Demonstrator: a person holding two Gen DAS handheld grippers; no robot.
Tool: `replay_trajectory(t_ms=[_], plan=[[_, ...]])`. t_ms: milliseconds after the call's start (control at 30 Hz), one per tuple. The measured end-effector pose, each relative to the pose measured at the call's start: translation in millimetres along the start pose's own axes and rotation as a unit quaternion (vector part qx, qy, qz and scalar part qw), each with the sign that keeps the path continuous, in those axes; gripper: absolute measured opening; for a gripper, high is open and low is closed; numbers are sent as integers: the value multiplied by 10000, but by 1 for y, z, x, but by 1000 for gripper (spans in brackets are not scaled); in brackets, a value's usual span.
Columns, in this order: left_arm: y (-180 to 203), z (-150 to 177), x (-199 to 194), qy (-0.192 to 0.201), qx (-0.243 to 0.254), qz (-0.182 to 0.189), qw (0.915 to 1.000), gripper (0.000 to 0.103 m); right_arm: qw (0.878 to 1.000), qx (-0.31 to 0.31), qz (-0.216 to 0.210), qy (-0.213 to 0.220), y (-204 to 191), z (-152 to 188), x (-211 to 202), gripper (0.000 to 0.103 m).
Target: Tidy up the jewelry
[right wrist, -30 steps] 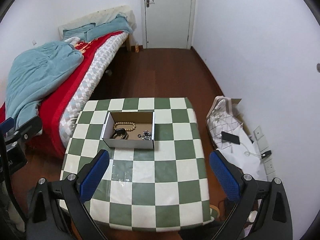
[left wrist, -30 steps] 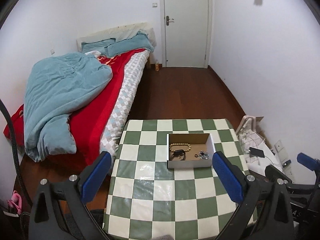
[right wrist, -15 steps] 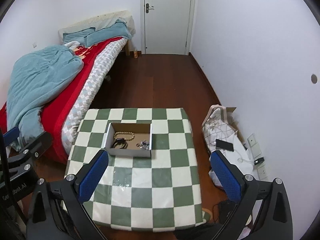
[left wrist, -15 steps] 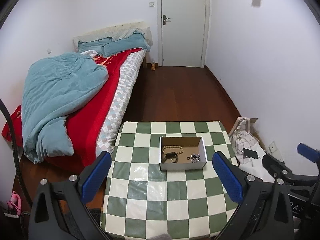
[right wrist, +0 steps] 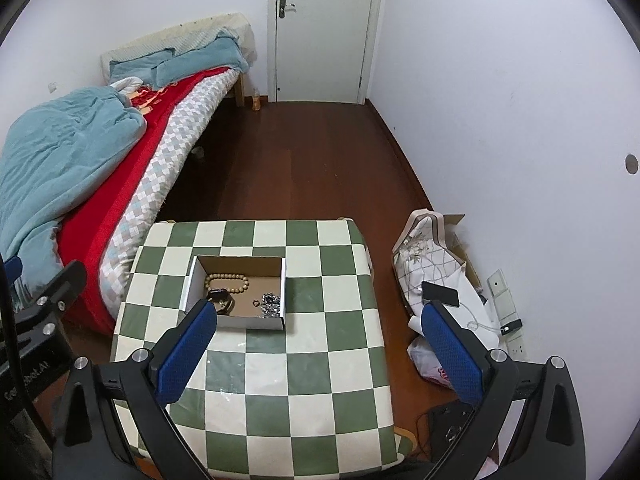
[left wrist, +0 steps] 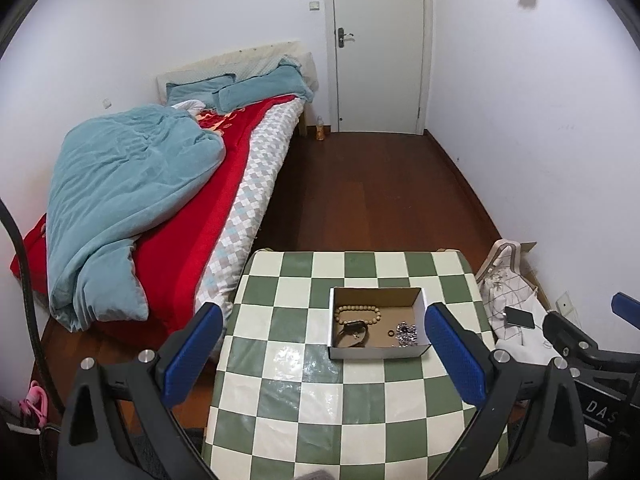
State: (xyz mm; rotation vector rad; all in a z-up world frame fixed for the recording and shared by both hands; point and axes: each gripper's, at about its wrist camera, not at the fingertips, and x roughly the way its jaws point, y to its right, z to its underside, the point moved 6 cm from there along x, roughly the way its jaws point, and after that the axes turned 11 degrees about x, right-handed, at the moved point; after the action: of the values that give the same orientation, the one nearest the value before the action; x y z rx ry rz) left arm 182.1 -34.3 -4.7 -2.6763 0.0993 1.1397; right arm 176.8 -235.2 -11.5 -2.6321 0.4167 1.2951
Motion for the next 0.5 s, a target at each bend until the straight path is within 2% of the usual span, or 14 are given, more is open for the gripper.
replay_trajectory(t_ms=[500], plan=[[-5,5,14,-141,-29,-80,9999,103,9999,-59,47,-127,-6,4,17,103]])
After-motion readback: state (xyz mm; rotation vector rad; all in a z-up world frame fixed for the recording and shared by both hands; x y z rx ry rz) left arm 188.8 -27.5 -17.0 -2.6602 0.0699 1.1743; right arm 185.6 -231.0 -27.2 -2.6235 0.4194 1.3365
